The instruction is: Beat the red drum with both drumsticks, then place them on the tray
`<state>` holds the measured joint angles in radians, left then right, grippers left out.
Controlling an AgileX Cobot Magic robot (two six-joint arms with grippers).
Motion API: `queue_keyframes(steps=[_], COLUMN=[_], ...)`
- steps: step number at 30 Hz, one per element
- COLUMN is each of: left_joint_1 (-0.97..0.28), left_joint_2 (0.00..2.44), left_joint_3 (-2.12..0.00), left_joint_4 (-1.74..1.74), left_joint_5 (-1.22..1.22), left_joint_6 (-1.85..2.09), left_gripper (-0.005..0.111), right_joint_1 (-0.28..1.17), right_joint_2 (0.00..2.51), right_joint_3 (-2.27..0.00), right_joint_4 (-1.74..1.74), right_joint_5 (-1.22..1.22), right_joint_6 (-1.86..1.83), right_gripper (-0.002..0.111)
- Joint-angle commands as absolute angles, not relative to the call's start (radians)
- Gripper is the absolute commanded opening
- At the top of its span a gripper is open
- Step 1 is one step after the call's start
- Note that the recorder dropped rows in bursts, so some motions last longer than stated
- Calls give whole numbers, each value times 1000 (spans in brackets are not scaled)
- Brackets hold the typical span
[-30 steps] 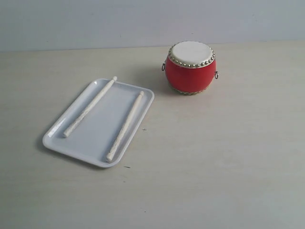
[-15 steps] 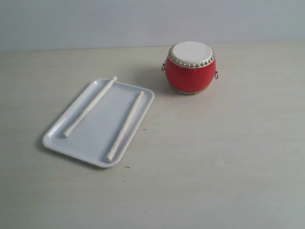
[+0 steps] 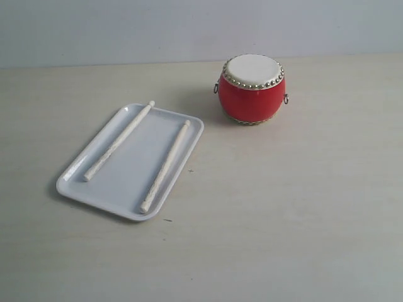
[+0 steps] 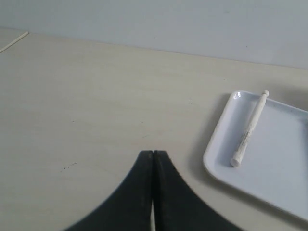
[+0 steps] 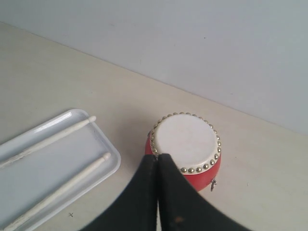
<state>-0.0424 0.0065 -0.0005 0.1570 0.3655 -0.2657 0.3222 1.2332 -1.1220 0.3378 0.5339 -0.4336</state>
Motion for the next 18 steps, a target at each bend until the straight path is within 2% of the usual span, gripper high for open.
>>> queue_keyframes(steps=[1, 18], left_joint_1=[-39, -39], left_joint_2=[0, 0], left_joint_3=[0, 0], left_joint_4=[152, 152], left_joint_5=[361, 361], left_joint_6=[-267, -267], left_gripper=[0, 0], right_joint_1=[318, 318], right_joint_2=[1187, 932], right_joint_3=[-1118, -1118], right_joint_4=[341, 341], right_joint_5=[528, 528], right_joint_6=[-441, -443], right_gripper=[0, 0])
